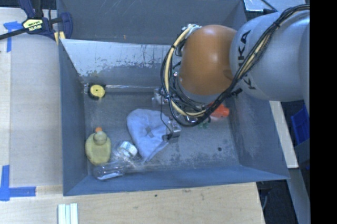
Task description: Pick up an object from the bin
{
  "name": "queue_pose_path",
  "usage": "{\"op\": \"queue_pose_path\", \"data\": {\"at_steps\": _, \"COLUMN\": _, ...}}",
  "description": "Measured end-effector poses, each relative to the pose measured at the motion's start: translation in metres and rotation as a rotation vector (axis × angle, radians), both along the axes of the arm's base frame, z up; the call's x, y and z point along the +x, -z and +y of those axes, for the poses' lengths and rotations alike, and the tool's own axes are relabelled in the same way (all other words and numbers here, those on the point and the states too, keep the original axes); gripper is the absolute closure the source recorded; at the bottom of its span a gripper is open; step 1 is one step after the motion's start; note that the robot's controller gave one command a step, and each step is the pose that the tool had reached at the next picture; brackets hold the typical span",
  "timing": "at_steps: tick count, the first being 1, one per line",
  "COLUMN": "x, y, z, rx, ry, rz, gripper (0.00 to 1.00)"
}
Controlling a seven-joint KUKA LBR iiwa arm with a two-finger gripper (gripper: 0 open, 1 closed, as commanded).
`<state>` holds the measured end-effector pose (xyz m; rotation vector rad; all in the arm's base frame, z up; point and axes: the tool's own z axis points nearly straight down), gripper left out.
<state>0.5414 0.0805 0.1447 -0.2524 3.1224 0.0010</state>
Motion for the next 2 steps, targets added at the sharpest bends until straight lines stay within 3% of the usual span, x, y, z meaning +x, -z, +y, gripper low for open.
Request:
{"op": "queue_pose_path", "data": {"at_steps": 1, "x": 0.009, "y": 0.076, "z": -0.012, "rx": 0.001, "ry": -0.04, "rz": 0.013, "gripper": 0.0}}
{"op": "queue_pose_path", "data": {"at_steps": 2, "x": 0.009, "y": 0.074, "z": 0.002, "rx": -0.002, "ry": -0.201, "rz": -0.001, "gripper": 0.0}}
